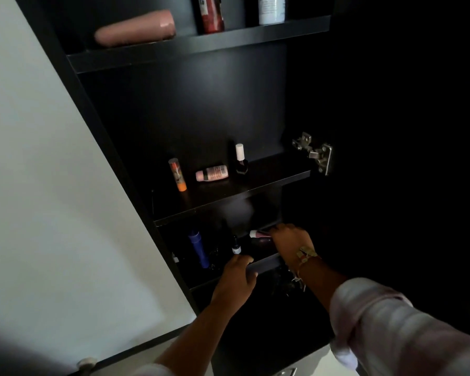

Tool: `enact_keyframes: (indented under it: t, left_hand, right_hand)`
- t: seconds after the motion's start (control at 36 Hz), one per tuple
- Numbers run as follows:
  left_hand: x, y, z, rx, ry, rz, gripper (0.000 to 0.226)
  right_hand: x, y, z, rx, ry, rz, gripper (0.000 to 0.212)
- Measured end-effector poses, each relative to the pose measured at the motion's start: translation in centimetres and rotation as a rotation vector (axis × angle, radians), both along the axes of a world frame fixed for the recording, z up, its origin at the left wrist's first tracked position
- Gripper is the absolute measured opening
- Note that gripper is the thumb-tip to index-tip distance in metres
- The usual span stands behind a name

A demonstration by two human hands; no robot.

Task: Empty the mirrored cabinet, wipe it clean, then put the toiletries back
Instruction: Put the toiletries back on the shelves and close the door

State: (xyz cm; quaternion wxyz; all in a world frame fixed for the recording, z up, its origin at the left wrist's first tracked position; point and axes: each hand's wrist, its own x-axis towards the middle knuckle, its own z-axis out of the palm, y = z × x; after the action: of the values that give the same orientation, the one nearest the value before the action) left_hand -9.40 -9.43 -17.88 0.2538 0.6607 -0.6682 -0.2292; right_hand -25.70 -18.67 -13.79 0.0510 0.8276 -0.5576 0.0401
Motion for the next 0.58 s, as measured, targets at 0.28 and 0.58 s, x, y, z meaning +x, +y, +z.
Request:
enact_keyframes:
  t: [0.28,0.58]
  left_hand:
    - [0.3,0.0,-0.6,0.009,-0.039,0.027,0.039]
    - [0.8,0.7,-0.9,0.031,-0.113,0.039,0.043]
  right_hand:
    - [0.0,-1.1,-1.1,0.062,0.1,-0.002,0.029]
    - [0.6,-0.8,-1.2,0.12,0.163,-0.041,0.019]
